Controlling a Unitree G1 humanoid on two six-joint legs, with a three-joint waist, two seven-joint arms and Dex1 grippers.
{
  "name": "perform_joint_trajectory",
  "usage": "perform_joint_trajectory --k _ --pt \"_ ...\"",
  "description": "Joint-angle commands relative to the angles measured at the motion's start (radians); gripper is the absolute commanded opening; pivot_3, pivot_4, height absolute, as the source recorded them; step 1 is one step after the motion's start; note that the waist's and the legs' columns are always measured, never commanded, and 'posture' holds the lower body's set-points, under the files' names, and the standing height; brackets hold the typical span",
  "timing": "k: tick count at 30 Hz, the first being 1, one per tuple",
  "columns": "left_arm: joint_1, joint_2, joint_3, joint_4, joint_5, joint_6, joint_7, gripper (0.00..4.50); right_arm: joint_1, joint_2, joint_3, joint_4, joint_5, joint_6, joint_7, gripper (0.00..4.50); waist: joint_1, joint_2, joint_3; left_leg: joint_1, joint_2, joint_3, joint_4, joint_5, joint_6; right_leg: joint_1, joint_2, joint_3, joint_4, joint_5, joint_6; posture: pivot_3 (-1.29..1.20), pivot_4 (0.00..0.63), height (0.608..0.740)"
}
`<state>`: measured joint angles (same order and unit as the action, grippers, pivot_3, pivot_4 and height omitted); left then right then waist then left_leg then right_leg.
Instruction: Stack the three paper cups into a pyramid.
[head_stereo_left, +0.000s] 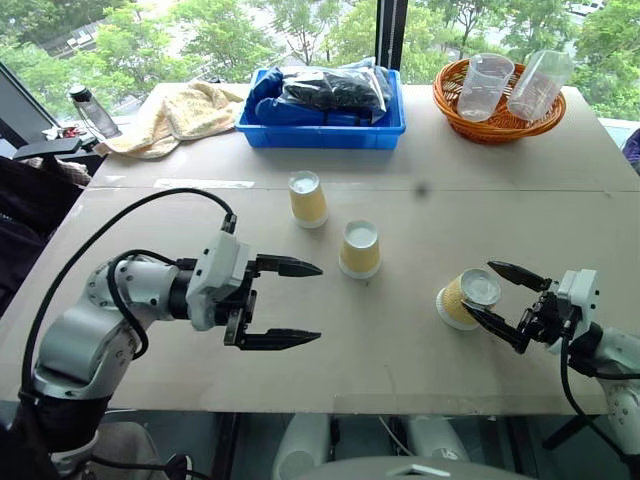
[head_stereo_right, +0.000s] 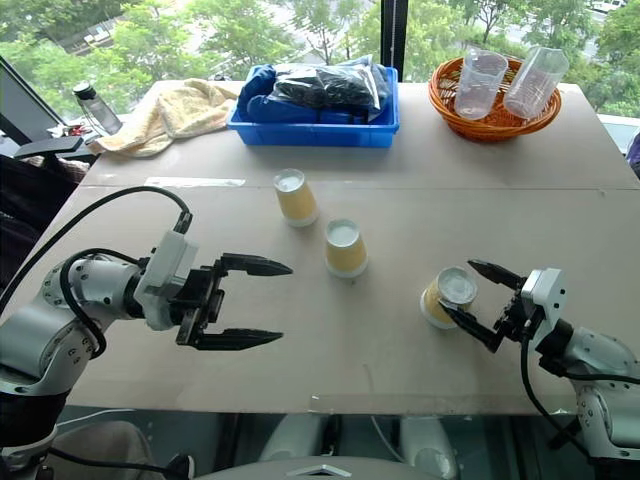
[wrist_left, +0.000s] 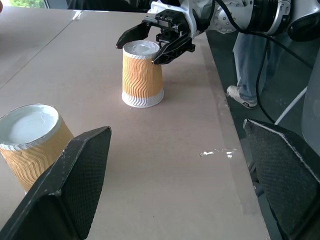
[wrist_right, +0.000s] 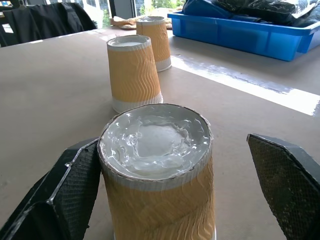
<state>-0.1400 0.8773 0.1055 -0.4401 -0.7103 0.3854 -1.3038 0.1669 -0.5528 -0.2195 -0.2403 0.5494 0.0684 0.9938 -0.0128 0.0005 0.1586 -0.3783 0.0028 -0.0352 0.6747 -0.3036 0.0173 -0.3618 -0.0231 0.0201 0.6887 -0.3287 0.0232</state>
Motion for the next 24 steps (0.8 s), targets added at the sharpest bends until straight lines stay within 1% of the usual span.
perform_joint_trajectory --k 1,7,9,10,12,13,14,15,19,24 --pt "0.01 -0.008 0.011 -0.006 -0.005 -0.014 -0.002 4.37 -0.002 -0.002 0.001 -0.025 0.003 -0.006 -0.002 4.5 0.0 0.0 0.0 0.0 0.0 0.0 0.0 0.0 0.0 0.0 0.0 0.0 0.0 0.0 0.0 0.0 0.15 0.74" --pt "0.055 -0.008 0.026 0.001 0.011 -0.045 -0.016 4.37 -0.011 -0.005 -0.001 -0.021 0.015 -0.002 0.0 4.5 0.0 0.0 0.0 0.0 0.0 0.0 0.0 0.0 0.0 0.0 0.0 0.0 0.0 0.0 0.0 0.0 0.15 0.74" --pt "0.065 -0.008 0.03 0.004 0.012 -0.053 -0.019 4.5 -0.01 -0.006 0.001 -0.029 0.019 0.006 -0.002 3.96 0.0 0.0 0.0 0.0 0.0 0.0 0.0 0.0 0.0 0.0 0.0 0.0 0.0 0.0 0.0 0.0 0.15 0.74" --pt "0.07 -0.007 0.03 0.006 0.015 -0.058 -0.021 4.5 -0.009 -0.01 0.004 -0.031 0.015 0.006 0.002 3.8 0.0 0.0 0.0 0.0 0.0 0.0 0.0 0.0 0.0 0.0 0.0 0.0 0.0 0.0 0.0 0.0 0.15 0.74" --pt "0.08 -0.006 0.027 0.013 0.03 -0.073 -0.025 4.5 -0.009 -0.012 0.005 -0.032 0.013 0.006 0.006 2.98 0.0 0.0 0.0 0.0 0.0 0.0 0.0 0.0 0.0 0.0 0.0 0.0 0.0 0.0 0.0 0.0 0.15 0.74" --pt "0.085 -0.006 0.028 0.015 0.033 -0.078 -0.027 4.5 -0.007 -0.012 0.005 -0.035 0.013 0.007 0.005 2.36 0.0 0.0 0.0 0.0 0.0 0.0 0.0 0.0 0.0 0.0 0.0 0.0 0.0 0.0 0.0 0.0 0.15 0.74" --pt "0.089 -0.006 0.03 0.016 0.033 -0.081 -0.027 4.5 -0.006 -0.012 0.005 -0.038 0.015 0.009 0.006 2.06 0.0 0.0 0.0 0.0 0.0 0.0 0.0 0.0 0.0 0.0 0.0 0.0 0.0 0.0 0.0 0.0 0.15 0.74" --pt "0.092 -0.007 0.032 0.017 0.031 -0.082 -0.026 4.5 -0.006 -0.012 0.005 -0.04 0.015 0.011 0.006 1.95 0.0 0.0 0.0 0.0 0.0 0.0 0.0 0.0 0.0 0.0 0.0 0.0 0.0 0.0 0.0 0.0 0.15 0.74" --pt "0.103 -0.007 0.042 0.017 0.023 -0.085 -0.025 4.5 -0.024 -0.014 0.012 -0.054 0.014 0.024 -0.003 1.92 0.0 0.0 0.0 0.0 0.0 0.0 0.0 0.0 0.0 0.0 0.0 0.0 0.0 0.0 0.0 0.0 0.15 0.74" --pt "0.108 -0.004 0.049 0.036 0.035 -0.1 -0.032 4.5 -0.126 -0.003 0.06 -0.035 0.005 0.059 -0.017 1.92 -0.004 0.0 0.0 0.001 0.0 0.0 0.0 0.0 0.0 0.0 0.0 0.001 0.001 0.0 0.0 0.0 0.15 0.74"
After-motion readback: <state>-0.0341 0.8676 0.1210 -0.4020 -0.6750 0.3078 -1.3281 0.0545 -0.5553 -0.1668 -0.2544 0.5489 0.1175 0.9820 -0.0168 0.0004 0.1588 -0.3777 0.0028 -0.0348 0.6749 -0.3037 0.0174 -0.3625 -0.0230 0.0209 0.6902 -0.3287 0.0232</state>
